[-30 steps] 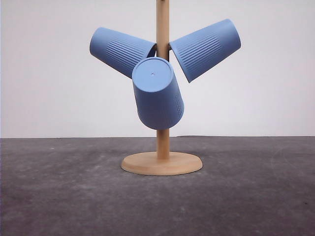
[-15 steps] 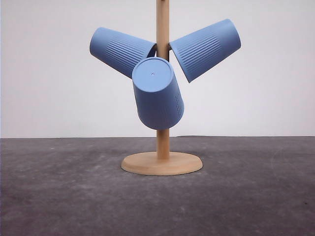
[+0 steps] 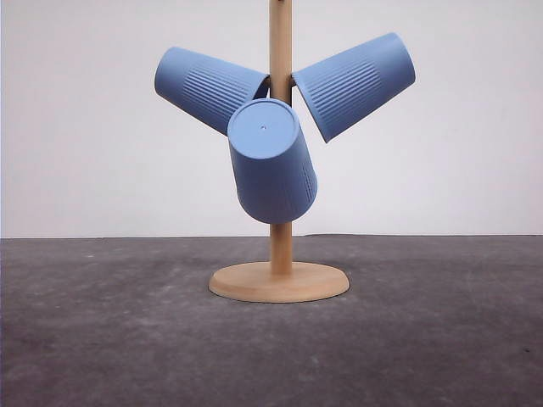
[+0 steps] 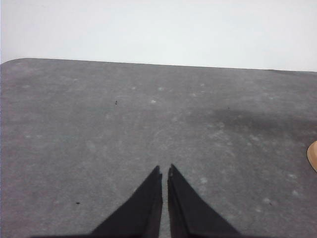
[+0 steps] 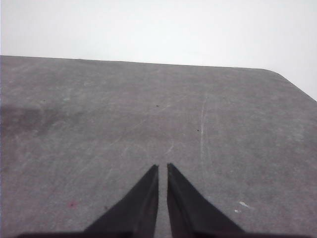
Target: Place three cups
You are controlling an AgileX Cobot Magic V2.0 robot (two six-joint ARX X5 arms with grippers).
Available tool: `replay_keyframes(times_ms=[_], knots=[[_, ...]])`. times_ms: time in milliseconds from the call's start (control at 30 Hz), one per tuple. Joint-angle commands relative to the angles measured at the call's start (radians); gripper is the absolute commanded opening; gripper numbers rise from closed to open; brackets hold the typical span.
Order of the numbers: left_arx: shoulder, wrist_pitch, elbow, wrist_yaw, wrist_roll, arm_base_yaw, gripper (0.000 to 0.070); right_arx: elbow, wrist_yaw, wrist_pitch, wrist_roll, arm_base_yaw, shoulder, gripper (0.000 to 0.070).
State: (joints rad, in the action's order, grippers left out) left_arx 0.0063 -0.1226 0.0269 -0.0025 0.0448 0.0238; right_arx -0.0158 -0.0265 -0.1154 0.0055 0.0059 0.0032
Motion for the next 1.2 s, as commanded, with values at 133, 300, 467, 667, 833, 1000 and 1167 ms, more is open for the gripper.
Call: replay_keyframes(times_ms=[133,300,467,667,833,1000,1167], knots=[[0.0,0.012,-0.014,-0.003,-0.003,0.0,0.0,0.004,0.0,0.011,0.013,0.0,0.0,0.0029],[0.0,0.012,-0.014,-0.003,-0.003,0.0,0.0,0.004,0.0,0.011,0.013,0.0,0.0,0.003],[-0.001,0.012,-0.014,-0.003,-0.003,0.0,0.0,0.004,0.0,0.011,0.013,0.0,0.0,0.0029],[0.0,0.012,-0.014,-0.003,-0.003,0.0,0.0,0.004,0.0,0.011,0.013,0.0,0.0,0.003],[0.0,0.012,-0.014,-0.003,-0.003,0.0,0.0,0.004,0.0,0.011,0.013,0.0,0.0,0.003],[0.0,0.012,-0.014,-0.003,-0.003,0.0,0.0,0.004,0.0,0.011,0.013,0.0,0.0,0.0029],[-0.001,0.012,-0.014,-0.003,-0.003,0.0,0.0,0.004,0.0,0.011,0.013,0.0,0.0,0.0029]])
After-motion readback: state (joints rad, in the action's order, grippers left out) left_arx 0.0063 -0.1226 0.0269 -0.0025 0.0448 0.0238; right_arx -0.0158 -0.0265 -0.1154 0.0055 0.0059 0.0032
